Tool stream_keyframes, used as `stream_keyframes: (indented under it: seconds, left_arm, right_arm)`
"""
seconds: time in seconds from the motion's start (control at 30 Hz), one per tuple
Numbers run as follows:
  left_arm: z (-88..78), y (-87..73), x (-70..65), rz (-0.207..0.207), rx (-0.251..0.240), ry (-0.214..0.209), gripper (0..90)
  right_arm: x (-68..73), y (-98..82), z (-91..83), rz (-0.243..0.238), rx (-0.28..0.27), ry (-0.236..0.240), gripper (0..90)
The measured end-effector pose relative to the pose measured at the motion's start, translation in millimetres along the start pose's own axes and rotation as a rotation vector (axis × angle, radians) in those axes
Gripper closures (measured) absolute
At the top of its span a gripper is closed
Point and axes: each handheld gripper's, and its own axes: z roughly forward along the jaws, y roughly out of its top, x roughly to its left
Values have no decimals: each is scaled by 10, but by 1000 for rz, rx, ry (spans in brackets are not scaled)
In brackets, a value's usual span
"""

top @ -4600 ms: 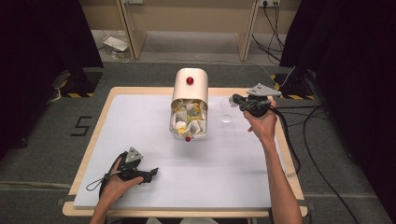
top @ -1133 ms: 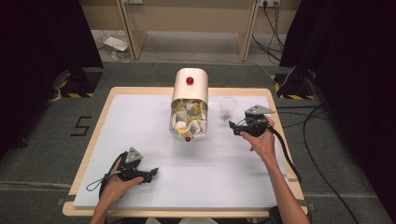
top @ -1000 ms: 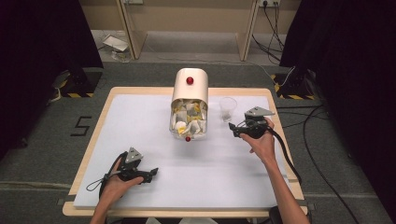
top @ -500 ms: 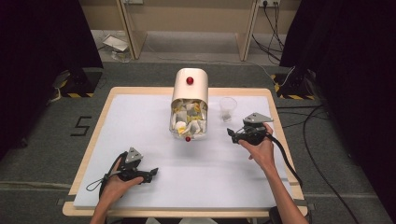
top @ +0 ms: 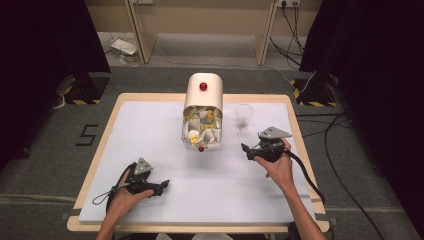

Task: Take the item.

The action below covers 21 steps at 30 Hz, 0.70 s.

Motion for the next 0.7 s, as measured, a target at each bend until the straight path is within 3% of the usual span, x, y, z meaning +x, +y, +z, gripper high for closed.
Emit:
stream_keyframes:
  seconds: [0.27,0.7]
  left_arm:
    - [0,0,0,-1,0,0,92]
    - [0,-1,2,2,-2,2,92]
  right_arm:
    - [-10,-132,-38,25,14,4,234]
    - [75,-263,-16,14,49,28,246]
